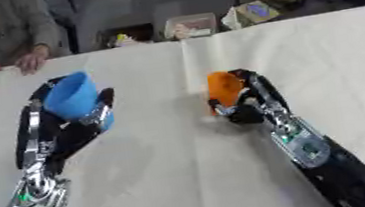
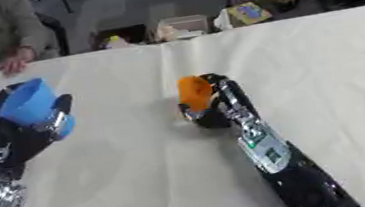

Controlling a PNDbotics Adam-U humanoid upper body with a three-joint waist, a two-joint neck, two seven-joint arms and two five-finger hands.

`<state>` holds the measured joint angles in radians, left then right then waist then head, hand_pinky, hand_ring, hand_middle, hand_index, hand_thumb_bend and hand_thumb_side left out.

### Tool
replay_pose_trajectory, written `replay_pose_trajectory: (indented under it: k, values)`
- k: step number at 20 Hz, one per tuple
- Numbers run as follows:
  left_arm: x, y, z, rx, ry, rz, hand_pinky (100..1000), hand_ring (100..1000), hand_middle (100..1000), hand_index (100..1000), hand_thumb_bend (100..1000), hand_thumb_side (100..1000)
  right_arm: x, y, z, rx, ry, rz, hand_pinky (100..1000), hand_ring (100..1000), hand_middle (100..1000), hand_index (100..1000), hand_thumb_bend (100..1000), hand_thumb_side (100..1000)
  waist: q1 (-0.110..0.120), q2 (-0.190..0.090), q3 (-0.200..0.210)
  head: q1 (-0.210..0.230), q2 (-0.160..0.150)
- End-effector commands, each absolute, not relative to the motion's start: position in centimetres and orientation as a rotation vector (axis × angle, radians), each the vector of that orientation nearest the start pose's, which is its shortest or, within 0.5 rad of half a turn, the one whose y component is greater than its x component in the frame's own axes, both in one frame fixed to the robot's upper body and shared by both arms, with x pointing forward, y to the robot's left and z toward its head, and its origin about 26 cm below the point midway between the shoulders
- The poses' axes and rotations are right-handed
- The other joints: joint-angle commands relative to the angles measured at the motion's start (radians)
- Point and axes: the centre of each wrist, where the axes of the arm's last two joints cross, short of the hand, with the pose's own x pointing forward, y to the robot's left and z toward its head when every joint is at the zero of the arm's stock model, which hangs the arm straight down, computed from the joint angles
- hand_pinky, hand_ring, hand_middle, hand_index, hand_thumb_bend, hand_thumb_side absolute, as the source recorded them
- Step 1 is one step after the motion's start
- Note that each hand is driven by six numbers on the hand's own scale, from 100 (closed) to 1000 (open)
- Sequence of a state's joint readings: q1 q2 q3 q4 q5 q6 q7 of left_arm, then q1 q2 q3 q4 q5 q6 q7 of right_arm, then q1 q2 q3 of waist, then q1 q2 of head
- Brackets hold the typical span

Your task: Pour the contents of one cup into another cup.

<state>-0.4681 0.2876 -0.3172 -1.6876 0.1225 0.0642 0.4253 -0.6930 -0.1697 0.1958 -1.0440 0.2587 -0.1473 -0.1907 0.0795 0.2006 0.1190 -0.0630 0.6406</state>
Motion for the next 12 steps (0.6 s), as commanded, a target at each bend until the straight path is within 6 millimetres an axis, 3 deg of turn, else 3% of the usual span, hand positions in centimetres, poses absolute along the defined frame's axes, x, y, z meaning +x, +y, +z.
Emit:
replay_pose_trajectory:
  k: [1, 12]
  values:
    - [34.7, 17.5, 15.9, 0.081, -2.071, -0.137, 137, 387, 277, 627, 354, 100, 43.5, -18.0, 9.3, -0.315, -1.950, 0.477, 346, 428, 215, 419, 100, 100, -0.003, -0.014, 0.000, 0.003, -0.007]
    - [34.6, 18.2, 16.0, 0.129, -2.077, -0.151, 137, 387, 278, 629, 358, 100, 42.4, -18.1, 11.4, -0.264, -2.001, 0.491, 339, 422, 215, 421, 100, 100, -0.018, -0.019, -0.015, 0.010, -0.006]
